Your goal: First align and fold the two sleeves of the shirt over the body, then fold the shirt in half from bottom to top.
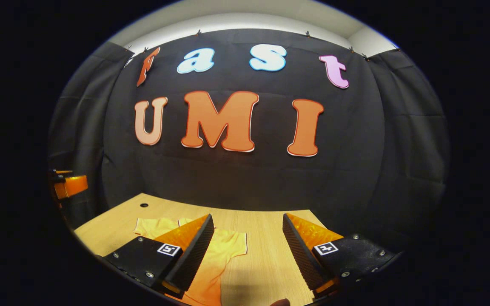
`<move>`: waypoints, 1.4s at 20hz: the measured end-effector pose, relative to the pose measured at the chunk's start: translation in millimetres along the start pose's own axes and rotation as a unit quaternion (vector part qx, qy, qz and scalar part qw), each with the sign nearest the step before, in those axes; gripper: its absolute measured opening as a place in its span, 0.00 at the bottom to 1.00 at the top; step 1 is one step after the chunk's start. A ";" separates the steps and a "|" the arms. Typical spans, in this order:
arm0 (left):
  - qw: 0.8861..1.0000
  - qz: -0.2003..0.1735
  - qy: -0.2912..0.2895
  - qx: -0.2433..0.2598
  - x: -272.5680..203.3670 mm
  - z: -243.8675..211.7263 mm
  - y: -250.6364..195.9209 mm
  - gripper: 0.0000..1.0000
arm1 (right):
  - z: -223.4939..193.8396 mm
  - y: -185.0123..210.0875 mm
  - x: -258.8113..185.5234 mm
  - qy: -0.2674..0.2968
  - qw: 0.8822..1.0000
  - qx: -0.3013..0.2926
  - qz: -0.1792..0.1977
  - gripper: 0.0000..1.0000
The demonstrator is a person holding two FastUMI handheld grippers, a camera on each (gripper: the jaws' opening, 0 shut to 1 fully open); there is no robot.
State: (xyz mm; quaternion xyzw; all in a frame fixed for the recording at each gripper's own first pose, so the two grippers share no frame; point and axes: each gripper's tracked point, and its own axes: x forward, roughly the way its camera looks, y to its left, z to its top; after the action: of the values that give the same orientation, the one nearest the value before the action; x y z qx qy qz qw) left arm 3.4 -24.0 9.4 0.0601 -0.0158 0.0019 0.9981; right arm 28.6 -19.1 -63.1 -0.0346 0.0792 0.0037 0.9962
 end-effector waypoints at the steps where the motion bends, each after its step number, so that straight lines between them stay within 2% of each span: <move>1: 1.000 0.003 -0.001 0.000 -1.3 1.4 0.2 0.98 | -9.0 -0.2 8.6 0.018 1.000 -0.006 0.003 0.98; 5: 1.000 0.028 -0.007 0.001 -16.8 5.6 6.8 0.98 | -50.4 2.0 56.3 0.092 0.995 0.012 0.021 0.98; 9: 0.998 0.066 -0.014 0.010 -30.9 10.8 20.3 0.98 | -82.9 11.7 100.6 0.153 0.987 -0.018 0.051 0.96; 11: 0.997 0.079 -0.013 0.011 -37.8 11.0 22.7 0.98 | -101.2 19.4 124.4 0.197 0.978 -0.010 0.073 0.95; 13: 0.996 0.088 -0.010 0.016 -40.8 8.0 22.6 0.98 | -114.6 18.6 141.1 0.236 0.969 -0.008 0.077 0.93; 16: 0.995 0.099 -0.002 0.023 -42.2 6.9 24.0 0.98 | -127.5 17.7 167.8 0.255 0.963 -0.024 0.079 0.91; 22: 0.992 0.118 0.016 0.032 -37.7 -2.2 24.2 0.97 | -167.7 23.1 219.4 0.341 0.935 -0.032 0.092 0.91; 26: 0.992 0.120 0.028 0.030 -24.0 -7.7 15.5 0.97 | -201.0 28.3 244.3 0.409 0.906 -0.032 0.107 0.92; 28: 0.991 0.122 0.034 0.033 -18.3 -11.2 12.1 0.97 | -215.0 31.4 251.1 0.435 0.893 -0.029 0.113 0.82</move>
State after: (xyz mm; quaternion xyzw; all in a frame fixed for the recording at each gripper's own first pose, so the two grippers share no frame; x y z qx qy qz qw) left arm -14.6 -10.7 -0.8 0.0908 0.0113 0.1265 0.9877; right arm 242.3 -2.3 -316.7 -0.0523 0.5082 0.1034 0.8534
